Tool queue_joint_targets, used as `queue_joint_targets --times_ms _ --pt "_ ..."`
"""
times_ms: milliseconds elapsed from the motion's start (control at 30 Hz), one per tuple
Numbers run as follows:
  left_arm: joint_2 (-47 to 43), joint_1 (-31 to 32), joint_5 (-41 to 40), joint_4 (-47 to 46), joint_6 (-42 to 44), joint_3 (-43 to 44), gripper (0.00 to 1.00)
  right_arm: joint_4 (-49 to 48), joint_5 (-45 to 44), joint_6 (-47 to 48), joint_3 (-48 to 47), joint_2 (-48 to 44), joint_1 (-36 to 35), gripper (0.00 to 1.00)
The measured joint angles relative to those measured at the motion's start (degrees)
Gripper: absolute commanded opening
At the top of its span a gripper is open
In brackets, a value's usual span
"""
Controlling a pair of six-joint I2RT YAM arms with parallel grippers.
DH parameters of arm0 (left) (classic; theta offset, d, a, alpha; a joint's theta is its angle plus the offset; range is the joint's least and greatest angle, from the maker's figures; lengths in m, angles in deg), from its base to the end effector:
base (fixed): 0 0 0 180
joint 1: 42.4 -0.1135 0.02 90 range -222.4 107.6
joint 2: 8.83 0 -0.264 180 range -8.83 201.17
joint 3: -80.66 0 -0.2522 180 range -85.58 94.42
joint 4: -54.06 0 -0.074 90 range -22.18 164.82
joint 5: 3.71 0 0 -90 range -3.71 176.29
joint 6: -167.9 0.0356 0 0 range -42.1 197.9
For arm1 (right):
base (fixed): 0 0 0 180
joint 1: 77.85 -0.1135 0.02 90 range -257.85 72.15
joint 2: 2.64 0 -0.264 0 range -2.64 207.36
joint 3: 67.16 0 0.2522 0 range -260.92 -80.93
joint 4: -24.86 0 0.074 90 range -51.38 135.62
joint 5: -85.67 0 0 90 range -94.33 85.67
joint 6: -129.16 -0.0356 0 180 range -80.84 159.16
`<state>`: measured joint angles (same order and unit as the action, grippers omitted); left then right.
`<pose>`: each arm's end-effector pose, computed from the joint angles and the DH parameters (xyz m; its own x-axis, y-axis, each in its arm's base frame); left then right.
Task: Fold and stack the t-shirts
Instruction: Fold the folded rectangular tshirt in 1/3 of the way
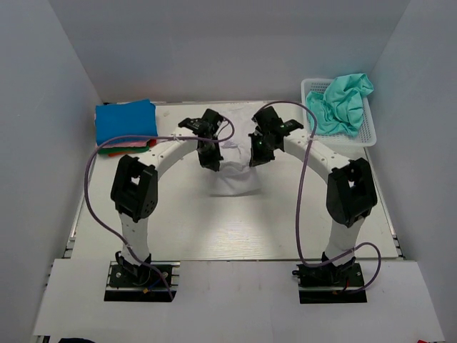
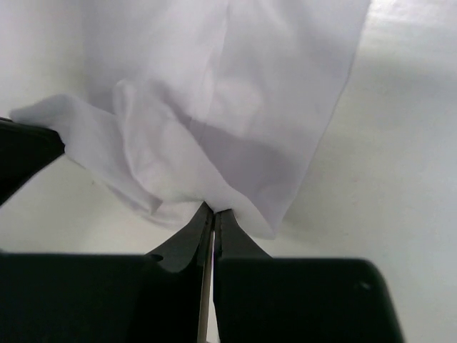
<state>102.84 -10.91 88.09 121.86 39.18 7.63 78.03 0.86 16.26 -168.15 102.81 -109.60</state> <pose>0.3420 -0.2108 0.2337 -0.9661 -0.1414 -0.2159 -0.0951 0.9727 -0.2115 0.3388 0.2134 0.2559 -0.8816 -0.0898 -0.4635 -0.2412 0.9296 0.2787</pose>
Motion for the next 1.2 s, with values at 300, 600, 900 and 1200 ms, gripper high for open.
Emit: queue_joint_targets --times_ms 300,600,900,1200 --pt "9.97 -4.02 -0.09 0.13 4.33 16.76 0.00 0.68 -1.11 1.75 -10.71 8.11 3.67 0.00" --pt "15.50 -6.51 1.99 -0.83 6.86 22.10 0.04 0.48 -0.33 2.16 -16.81 14.08 6.69 0.05" --pt "20.39 -10.62 3.63 -4.50 8.50 26.58 1.00 -8.79 1.68 3.50 -18.56 19.85 8.76 0.90" --pt "8.98 -12.90 4.11 -9.94 9.62 11.67 1.00 -17.35 9.16 5.53 -4.46 9.14 7.96 0.90"
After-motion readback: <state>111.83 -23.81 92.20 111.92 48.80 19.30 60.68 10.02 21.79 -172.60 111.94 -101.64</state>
